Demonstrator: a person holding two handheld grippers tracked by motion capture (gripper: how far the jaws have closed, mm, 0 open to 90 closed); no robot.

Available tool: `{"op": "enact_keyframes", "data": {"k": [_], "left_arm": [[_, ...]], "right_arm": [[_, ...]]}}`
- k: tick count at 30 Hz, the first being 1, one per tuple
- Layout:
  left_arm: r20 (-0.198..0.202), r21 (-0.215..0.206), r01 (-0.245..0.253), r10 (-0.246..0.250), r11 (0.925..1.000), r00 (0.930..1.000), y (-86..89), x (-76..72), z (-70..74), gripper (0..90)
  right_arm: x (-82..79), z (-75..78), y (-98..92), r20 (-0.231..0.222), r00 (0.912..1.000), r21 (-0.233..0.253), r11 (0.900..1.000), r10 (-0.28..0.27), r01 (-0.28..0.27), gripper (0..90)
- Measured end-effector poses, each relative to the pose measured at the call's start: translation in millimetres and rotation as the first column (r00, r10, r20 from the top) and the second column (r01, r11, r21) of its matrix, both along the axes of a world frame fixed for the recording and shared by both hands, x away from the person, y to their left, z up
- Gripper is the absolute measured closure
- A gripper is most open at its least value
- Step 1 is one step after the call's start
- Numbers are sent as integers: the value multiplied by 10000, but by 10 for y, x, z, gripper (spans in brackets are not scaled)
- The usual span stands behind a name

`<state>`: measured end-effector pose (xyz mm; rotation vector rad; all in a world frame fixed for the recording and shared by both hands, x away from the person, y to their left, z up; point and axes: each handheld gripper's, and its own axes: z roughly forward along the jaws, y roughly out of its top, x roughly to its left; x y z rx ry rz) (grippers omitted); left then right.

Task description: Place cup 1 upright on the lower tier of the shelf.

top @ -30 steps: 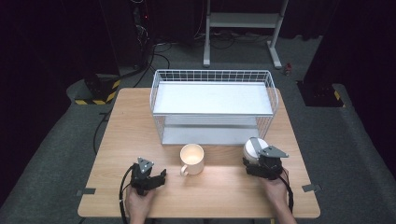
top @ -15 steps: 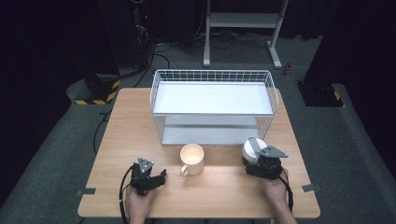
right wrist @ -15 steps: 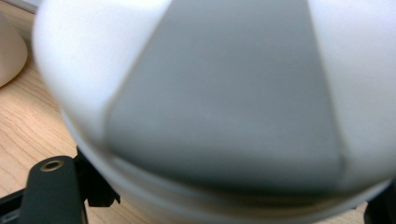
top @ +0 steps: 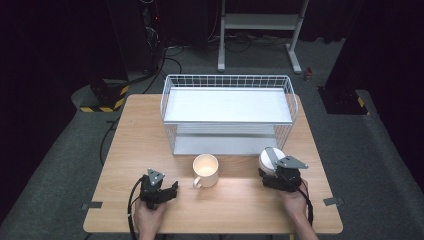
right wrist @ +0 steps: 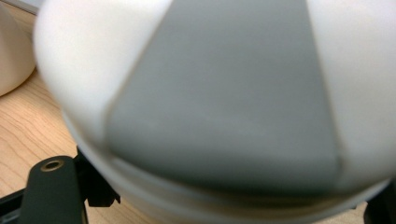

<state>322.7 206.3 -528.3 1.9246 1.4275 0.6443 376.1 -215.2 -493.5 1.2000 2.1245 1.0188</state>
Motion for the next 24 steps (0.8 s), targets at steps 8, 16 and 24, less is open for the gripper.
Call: {"op": "enact_keyframes", "data": {"k": [8, 16, 24], "left_arm": [[13, 4, 0, 0, 10000, 10000, 1, 1, 0, 232], [27, 13, -9, 9, 10000, 10000, -1, 0, -1, 232], [19, 12, -6, 6, 10000, 10000, -2, 0, -1, 231]], "right_arm": [[43, 88, 67, 15, 9998, 76, 9998, 180, -180, 186], [154, 164, 136, 80, 9991, 99, 9991, 408, -409, 186], [250, 201, 200, -10, 9992, 163, 9991, 388, -388, 186]]}}
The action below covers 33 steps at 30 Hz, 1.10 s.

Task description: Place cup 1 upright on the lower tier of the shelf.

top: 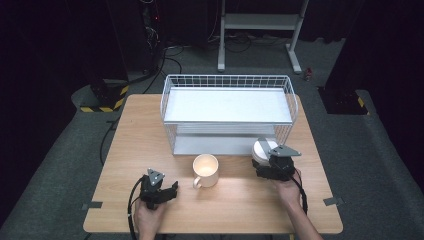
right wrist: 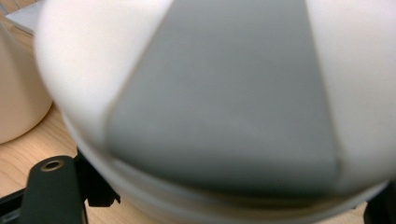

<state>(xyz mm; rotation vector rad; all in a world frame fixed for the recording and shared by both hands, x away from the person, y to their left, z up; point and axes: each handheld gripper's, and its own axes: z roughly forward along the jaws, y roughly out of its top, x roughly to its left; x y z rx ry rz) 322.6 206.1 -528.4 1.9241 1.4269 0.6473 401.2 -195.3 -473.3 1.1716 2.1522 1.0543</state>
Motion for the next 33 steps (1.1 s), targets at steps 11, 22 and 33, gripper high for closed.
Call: {"op": "enact_keyframes", "data": {"k": [11, 22, 33], "left_arm": [[-1, 0, 5, -5, 10000, 10000, -1, 0, 0, 230], [-3, 6, 12, -12, 10000, 10000, -1, 1, 0, 229], [7, -8, -1, 1, 10000, 10000, -2, 1, -1, 229]], "right_arm": [[198, 18, 92, -135, 9998, -5, 9999, -153, 153, 186], [342, -29, 161, -244, 9993, -1, 9996, -274, 274, 186], [433, -66, 187, -158, 9994, 165, 9994, -295, 298, 187]]}}
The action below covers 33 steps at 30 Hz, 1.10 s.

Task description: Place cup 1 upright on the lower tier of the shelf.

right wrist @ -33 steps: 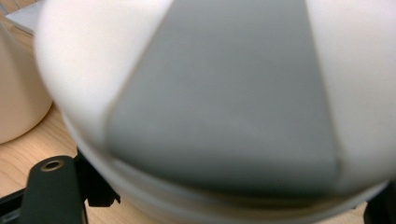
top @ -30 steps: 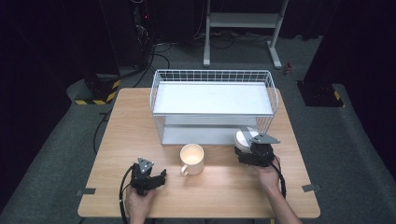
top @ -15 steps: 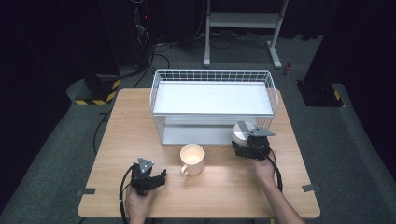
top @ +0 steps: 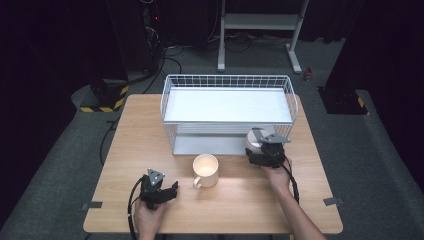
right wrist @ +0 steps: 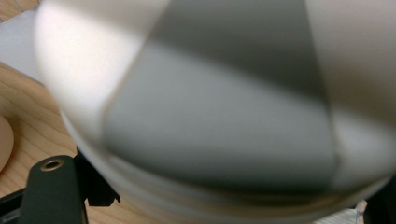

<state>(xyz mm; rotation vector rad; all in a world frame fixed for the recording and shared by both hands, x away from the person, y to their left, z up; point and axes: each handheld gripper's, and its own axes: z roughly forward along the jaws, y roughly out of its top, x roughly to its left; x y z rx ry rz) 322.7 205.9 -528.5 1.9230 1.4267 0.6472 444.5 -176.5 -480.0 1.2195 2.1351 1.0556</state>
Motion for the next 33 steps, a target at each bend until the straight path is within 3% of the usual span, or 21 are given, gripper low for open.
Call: {"op": "enact_keyframes", "data": {"k": [8, 19, 24, 33], "left_arm": [[-3, 0, 0, 0, 10000, 10000, 0, 0, 0, 229], [-9, 8, 15, -15, 10000, 10000, 1, 0, 1, 229], [-1, -9, 31, -31, 10000, 10000, -2, 0, -1, 227], [-1, 0, 46, -46, 10000, 10000, -1, 1, -1, 227]], "right_arm": [[105, -13, 40, 5, 9999, 127, 9999, -103, 103, 187], [169, -63, 40, 338, 9994, 365, 9993, -76, 64, 184], [184, -88, 26, 12, 9997, 551, 9982, -232, 231, 142], [128, -83, 13, -1, 9999, 371, 9992, -167, 167, 144]]}}
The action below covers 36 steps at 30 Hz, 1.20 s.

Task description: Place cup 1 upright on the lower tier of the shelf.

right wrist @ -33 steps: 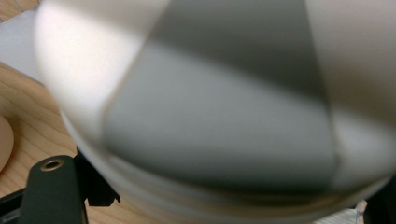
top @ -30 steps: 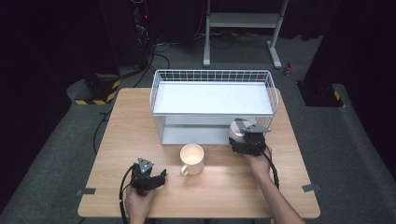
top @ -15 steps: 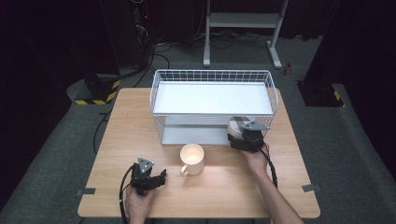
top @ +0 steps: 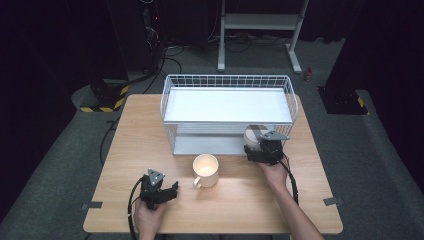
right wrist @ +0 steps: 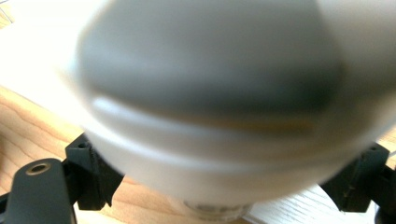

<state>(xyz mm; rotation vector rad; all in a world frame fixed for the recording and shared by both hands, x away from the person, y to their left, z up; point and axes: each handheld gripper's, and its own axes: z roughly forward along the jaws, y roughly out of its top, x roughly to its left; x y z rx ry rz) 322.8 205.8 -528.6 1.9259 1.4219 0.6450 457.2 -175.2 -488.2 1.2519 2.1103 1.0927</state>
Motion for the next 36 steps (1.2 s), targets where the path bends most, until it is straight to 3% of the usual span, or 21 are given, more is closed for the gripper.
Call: {"op": "enact_keyframes", "data": {"k": [21, 36], "left_arm": [[0, -5, -5, 5, 10000, 10000, -1, 0, 0, 226], [-11, 7, 10, -10, 10000, 10000, 1, 0, 1, 226]], "right_arm": [[-227, -37, -94, 61, 9999, -84, 9999, -143, 143, 258], [-167, -56, -94, 214, 9991, -169, 9991, -375, 379, 341]]}}
